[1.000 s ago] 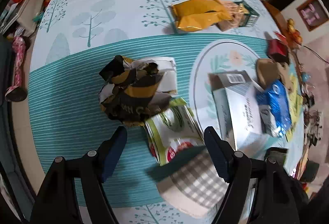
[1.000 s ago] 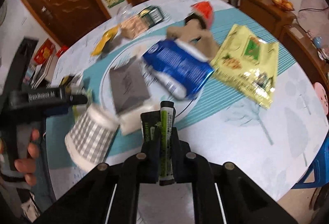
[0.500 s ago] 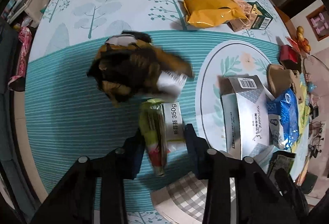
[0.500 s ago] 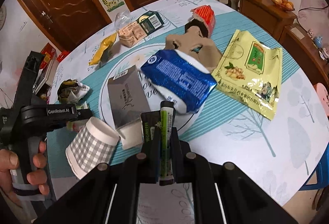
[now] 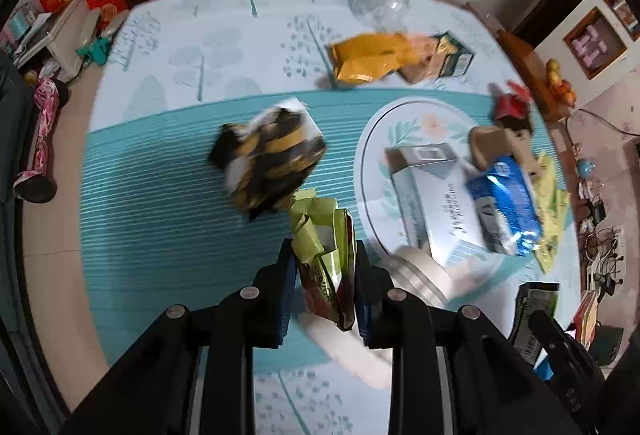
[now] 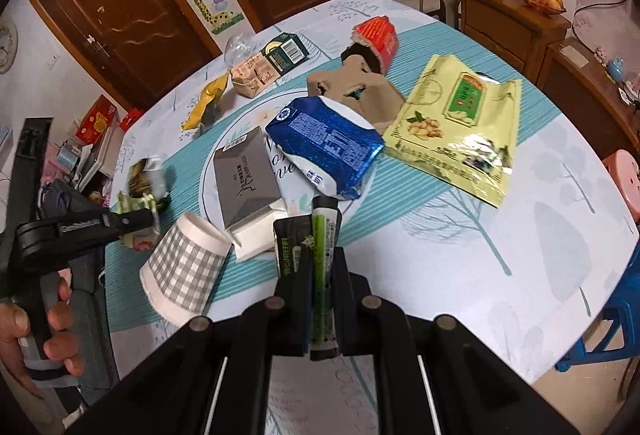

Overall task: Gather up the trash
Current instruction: 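Carry both wrappers over the black bin and open both tools, then move both tools back over the table toward the remaining trash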

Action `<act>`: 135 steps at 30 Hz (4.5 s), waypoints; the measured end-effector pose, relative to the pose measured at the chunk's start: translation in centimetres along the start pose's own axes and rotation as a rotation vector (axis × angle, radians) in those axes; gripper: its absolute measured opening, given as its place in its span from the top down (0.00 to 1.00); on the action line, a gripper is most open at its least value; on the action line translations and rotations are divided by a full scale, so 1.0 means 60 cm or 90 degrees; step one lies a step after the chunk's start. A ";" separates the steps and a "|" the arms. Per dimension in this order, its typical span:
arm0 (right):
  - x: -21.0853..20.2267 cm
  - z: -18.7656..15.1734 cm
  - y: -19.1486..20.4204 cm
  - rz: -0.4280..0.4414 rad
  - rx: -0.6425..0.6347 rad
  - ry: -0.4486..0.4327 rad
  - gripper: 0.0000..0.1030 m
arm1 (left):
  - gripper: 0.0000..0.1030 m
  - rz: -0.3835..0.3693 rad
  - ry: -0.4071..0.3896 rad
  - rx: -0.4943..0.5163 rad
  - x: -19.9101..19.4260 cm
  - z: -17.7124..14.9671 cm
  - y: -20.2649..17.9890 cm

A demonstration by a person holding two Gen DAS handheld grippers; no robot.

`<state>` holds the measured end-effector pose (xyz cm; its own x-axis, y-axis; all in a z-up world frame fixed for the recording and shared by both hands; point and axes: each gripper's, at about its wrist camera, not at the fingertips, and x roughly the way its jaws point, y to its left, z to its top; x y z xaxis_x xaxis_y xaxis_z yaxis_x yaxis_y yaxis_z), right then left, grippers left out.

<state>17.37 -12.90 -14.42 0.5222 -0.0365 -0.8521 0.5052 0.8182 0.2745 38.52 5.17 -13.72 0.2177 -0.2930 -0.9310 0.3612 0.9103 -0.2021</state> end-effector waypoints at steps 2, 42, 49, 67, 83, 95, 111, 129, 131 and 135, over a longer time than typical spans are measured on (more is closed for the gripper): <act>-0.016 -0.008 -0.007 0.006 0.003 -0.005 0.92 | 0.77 -0.008 -0.016 0.001 -0.030 -0.012 -0.003; 0.005 -0.384 -0.333 0.098 -0.050 0.218 0.91 | 0.74 -0.022 0.075 0.060 0.110 -0.603 -0.263; 0.147 -0.466 -0.360 0.077 -0.023 0.228 0.88 | 0.73 -0.022 0.094 0.105 0.263 -0.650 -0.242; 0.256 -0.539 -0.426 0.025 0.014 0.187 0.48 | 0.22 0.014 0.066 0.157 0.387 -0.691 -0.220; -0.003 -0.467 -0.386 0.056 0.081 0.106 0.38 | 0.22 -0.017 0.005 0.209 0.087 -0.635 -0.295; -0.239 -0.367 -0.275 0.077 0.037 0.020 0.38 | 0.32 -0.079 -0.054 0.211 -0.157 -0.557 -0.320; -0.372 -0.284 -0.157 0.073 -0.008 -0.093 0.38 | 0.32 -0.077 -0.192 0.225 -0.342 -0.462 -0.282; -0.268 -0.071 -0.178 0.113 -0.073 -0.062 0.38 | 0.32 -0.004 -0.197 0.140 -0.251 -0.280 -0.338; -0.247 -0.030 -0.194 0.117 -0.084 -0.047 0.38 | 0.32 0.006 -0.188 0.124 -0.232 -0.250 -0.355; -0.204 0.058 -0.230 0.128 -0.109 -0.017 0.38 | 0.32 0.017 -0.164 0.090 -0.181 -0.184 -0.395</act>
<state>6.40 -25.76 -6.21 0.6194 0.1226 -0.7755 0.2680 0.8954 0.3556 17.58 -9.96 -2.17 0.4449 -0.3501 -0.8243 0.4715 0.8741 -0.1168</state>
